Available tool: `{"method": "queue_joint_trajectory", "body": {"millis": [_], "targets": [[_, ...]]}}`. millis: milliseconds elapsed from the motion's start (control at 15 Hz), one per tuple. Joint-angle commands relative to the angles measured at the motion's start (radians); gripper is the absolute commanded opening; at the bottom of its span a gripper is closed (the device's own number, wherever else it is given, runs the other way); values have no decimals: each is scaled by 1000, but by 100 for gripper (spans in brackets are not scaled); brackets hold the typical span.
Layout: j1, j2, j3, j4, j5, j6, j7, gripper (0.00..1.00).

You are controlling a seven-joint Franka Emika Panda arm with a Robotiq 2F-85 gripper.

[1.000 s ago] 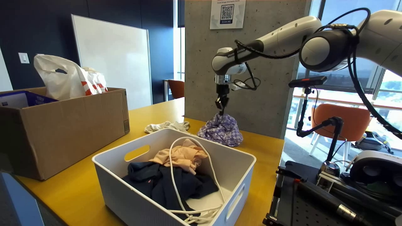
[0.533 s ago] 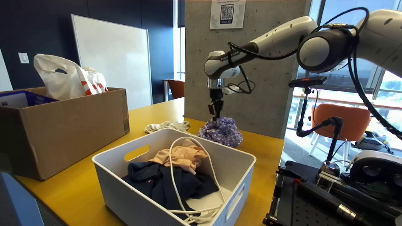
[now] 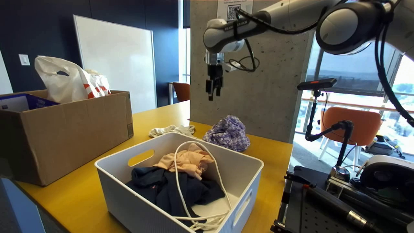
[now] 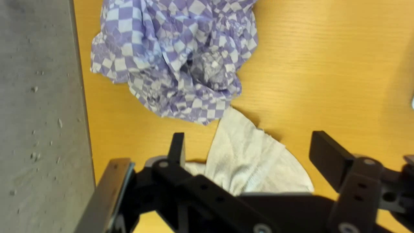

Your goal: Remove the objects inside the basket

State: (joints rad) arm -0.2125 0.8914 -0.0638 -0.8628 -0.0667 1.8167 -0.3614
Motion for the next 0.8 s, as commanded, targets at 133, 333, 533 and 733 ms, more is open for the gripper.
{"method": "queue_joint_trajectory", "body": {"millis": [133,333,533,733], "targets": [[137,-151,23,-26,-63,-90,-75,100],[219,-175,32,-34,-100,-145,-128,100],[280,-207,36,-85,-127,-181,-190,100],[264,-293,10,-180,-142,-177,-218,100]]}}
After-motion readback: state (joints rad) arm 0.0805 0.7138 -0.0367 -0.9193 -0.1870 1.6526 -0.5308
